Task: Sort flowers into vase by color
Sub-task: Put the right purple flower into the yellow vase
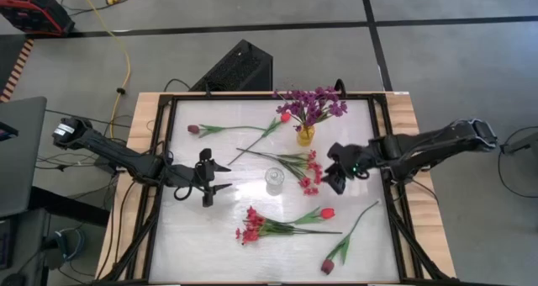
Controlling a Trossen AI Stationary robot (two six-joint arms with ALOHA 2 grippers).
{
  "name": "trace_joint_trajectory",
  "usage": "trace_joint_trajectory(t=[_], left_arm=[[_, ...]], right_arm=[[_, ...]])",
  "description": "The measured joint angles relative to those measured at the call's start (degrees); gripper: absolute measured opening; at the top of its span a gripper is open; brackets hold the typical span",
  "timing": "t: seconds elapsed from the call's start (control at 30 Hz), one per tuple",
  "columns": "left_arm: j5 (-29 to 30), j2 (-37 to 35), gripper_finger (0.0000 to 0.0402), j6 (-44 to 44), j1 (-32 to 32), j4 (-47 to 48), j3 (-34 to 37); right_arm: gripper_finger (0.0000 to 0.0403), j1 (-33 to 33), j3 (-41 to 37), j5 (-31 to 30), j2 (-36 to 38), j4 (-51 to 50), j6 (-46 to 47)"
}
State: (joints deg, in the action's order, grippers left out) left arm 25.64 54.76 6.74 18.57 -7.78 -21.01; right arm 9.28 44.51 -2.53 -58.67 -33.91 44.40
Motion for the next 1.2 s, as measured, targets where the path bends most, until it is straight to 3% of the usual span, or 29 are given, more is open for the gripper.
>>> trace_joint_trajectory(t=[0.3,0.43,0.53,0.6,0.73,0.87,1.03,1.2], left_arm=[[1.1,0.0,0.0219,-3.9,0.0,0.6,0.0],[6.9,0.0,0.0211,-8.2,-1.0,0.6,0.0],[11.3,0.0,0.02,-8.6,-5.6,0.7,0.0],[9.0,0.0,0.0192,-8.5,-10.6,1.3,0.0],[-3.5,0.0,0.0184,-7.4,-20.9,2.1,0.0],[-13.7,0.0,0.0183,-6.9,-26.3,1.1,0.0],[-16.3,0.0,0.0183,-7.1,-27.3,-0.9,0.0],[-16.3,0.0,0.0183,-7.6,-27.2,-1.6,0.0]], right_arm=[[0.0196,12.1,0.0,-3.8,-8.4,6.2,7.3],[0.0188,14.3,0.0,-3.6,-13.4,9.6,7.3],[0.0183,15.0,0.0,-3.0,-15.9,13.0,8.3],[0.018,15.1,0.0,-1.2,-16.9,15.2,8.3],[0.0175,15.6,0.0,3.5,-17.6,16.4,7.8],[0.017,17.3,0.0,5.7,-17.6,16.2,0.7],[0.0167,21.3,0.0,10.5,-17.6,15.4,-10.9],[0.0166,25.6,0.0,9.9,-17.6,10.3,-15.4]])
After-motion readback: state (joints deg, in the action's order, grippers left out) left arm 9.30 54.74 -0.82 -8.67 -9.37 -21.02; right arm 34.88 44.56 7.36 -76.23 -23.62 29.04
